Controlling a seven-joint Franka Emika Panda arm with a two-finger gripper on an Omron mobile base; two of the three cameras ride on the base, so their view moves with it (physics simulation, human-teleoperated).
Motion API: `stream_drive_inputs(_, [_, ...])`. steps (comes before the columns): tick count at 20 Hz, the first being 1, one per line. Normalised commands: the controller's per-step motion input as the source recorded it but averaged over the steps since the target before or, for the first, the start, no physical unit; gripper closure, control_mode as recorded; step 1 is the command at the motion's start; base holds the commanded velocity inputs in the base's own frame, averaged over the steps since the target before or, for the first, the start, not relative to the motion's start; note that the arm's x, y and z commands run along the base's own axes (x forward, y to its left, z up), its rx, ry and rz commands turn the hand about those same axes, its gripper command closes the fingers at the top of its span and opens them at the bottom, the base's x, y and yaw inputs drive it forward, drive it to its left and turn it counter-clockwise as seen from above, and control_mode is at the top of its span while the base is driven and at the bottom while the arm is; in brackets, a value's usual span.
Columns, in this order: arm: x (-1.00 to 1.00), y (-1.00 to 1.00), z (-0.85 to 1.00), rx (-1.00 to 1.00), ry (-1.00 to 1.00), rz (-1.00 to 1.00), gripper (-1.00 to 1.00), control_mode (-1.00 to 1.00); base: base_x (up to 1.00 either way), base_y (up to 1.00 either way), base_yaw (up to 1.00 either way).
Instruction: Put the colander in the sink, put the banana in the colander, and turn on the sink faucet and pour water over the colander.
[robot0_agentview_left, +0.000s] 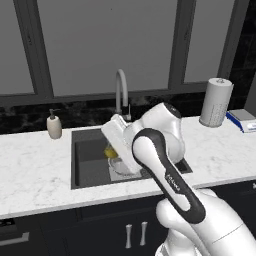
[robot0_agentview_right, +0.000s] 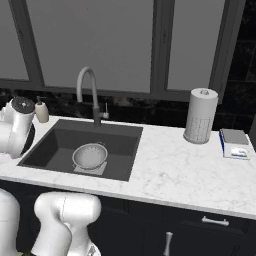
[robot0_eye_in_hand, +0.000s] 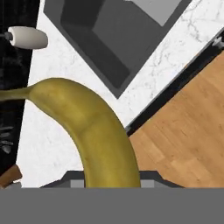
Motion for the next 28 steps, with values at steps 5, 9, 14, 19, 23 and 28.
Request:
stream_drive_inputs(5, [-0.56,-1.00,0.57,0.39,0.38,-0.16,1.00,-1.00,0.00,0.00,0.00])
stream_drive_inputs(9, [-0.24,-1.00,0.42,0.27,0.42,-0.14,1.00,-1.00,0.00,0.00,0.00])
stream_drive_inputs(14, [-0.03,-1.00,0.33,0.09,0.40,-0.13,1.00,-1.00,0.00,0.00,0.00])
stream_drive_inputs(19, [0.03,-0.89,0.13,-0.07,0.21,-0.05,1.00,-1.00,0.00,0.00,0.00])
stream_drive_inputs(23, [0.35,-0.63,0.00,-0.13,0.02,0.00,1.00,-1.00,0.00,0.00,0.00])
stream_drive_inputs(28, [0.90,-0.24,-0.09,-0.01,0.00,0.00,1.00,-1.00,0.00,0.00,0.00])
